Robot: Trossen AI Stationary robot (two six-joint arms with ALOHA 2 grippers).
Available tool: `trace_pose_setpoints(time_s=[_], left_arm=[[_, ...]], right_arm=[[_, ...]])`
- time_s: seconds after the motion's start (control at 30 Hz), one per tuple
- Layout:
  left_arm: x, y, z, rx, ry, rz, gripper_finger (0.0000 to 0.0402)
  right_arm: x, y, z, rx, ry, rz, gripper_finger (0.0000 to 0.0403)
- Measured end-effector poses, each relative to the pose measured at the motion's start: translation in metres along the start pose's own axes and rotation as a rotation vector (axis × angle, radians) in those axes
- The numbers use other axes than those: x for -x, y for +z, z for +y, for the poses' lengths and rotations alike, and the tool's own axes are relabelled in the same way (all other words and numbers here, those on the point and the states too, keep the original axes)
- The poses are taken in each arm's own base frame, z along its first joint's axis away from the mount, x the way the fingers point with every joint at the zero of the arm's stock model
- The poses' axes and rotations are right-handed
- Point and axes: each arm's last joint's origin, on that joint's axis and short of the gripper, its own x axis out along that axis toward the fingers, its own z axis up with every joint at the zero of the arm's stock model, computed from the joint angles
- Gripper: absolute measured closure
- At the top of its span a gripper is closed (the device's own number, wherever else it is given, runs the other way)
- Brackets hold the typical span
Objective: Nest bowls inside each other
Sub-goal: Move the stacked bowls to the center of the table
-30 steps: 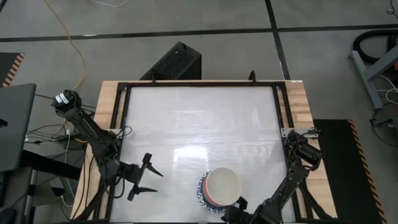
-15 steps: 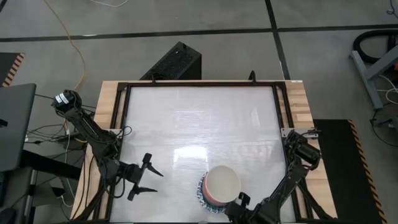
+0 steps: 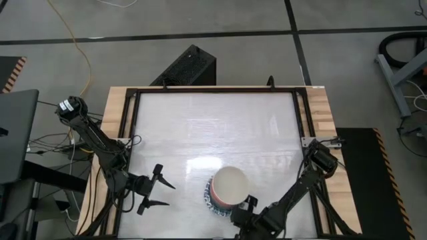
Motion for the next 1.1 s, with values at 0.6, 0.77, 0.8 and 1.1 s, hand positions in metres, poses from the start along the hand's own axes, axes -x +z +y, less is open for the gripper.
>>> trace_pose_setpoints(time_s=[0.6, 0.77, 0.8, 1.1], left_arm=[[0.002, -0.002, 0.003, -0.035, 0.072, 0.024, 0.0123], [0.006, 0.002, 0.01, 0.0, 0.081, 0.025, 0.0123], [0.007, 0.003, 0.012, 0.01, 0.084, 0.029, 0.0123], [0.033, 0.021, 0.035, 0.082, 0.108, -0.031, 0.0123]], right_arm=[[-0.038, 0.053, -0.053, 0.109, -0.19, 0.076, 0.0394], [-0.045, 0.064, -0.064, 0.149, -0.208, 0.092, 0.0394], [-0.046, 0.066, -0.066, 0.153, -0.212, 0.093, 0.0394], [-0.045, 0.08, -0.069, 0.241, -0.17, 0.125, 0.0394]])
